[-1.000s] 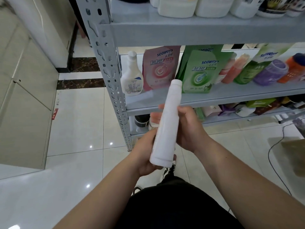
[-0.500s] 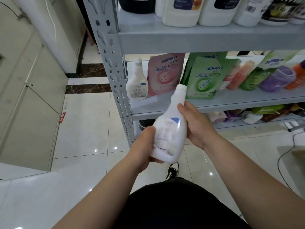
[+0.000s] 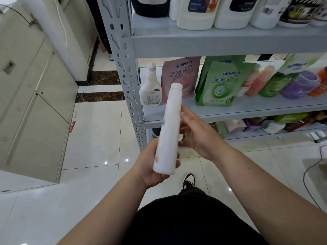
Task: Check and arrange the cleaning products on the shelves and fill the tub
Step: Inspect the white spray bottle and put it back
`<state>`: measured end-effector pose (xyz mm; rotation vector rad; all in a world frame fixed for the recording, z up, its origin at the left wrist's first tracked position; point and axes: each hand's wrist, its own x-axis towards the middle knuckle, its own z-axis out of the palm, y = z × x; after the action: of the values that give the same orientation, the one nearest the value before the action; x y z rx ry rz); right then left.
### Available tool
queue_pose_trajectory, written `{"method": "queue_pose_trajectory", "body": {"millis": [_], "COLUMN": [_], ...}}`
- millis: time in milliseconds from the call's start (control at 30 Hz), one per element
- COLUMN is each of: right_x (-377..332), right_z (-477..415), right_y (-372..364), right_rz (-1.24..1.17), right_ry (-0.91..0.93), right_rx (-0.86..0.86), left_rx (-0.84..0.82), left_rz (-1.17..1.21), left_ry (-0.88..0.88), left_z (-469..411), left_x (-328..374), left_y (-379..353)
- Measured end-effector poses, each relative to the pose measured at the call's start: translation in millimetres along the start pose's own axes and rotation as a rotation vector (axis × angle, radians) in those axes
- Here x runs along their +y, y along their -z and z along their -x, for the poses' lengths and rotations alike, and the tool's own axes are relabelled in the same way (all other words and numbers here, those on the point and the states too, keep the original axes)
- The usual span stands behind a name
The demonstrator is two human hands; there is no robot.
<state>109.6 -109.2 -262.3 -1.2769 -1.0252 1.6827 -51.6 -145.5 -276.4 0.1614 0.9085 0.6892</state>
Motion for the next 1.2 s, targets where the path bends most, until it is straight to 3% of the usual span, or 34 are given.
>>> {"method": "queue_pose_trajectory", "body": {"millis": [100, 267, 400, 533, 667, 867, 1200], "right_x": [2, 12, 28, 37, 40, 33, 14], "right_z": [3, -2, 4, 5, 3, -9, -21], "right_y": [-8, -2, 10, 16, 21, 33, 54], "right_rz": [-0.100, -0.133, -0.435, -0.582, -0.485, -0.273, -0.118], "right_ry": [-0.060, -0.131, -0.230, -0.243, -0.225, -0.049, -0.043], "right_rx": [0.130, 0.366, 0.187, 0.076, 0.129, 0.182, 0.127], "left_rx": [0.142, 0.033, -0.148, -0.206, -0.176, 0.141, 0.255], "left_rz": [-0.178, -0.226, -0.291, -0.290, -0.387, -0.441, -0.371], "left_ry": [-0.189, -0.287, -0.233, -0.226, -0.243, -0.260, -0.215], "left_z": [-2, 14, 20, 9, 6, -10, -41], "left_x": [0, -1, -5, -12, -13, -3, 7], "left_y": [1, -11, -20, -13, -15, -11, -22]}}
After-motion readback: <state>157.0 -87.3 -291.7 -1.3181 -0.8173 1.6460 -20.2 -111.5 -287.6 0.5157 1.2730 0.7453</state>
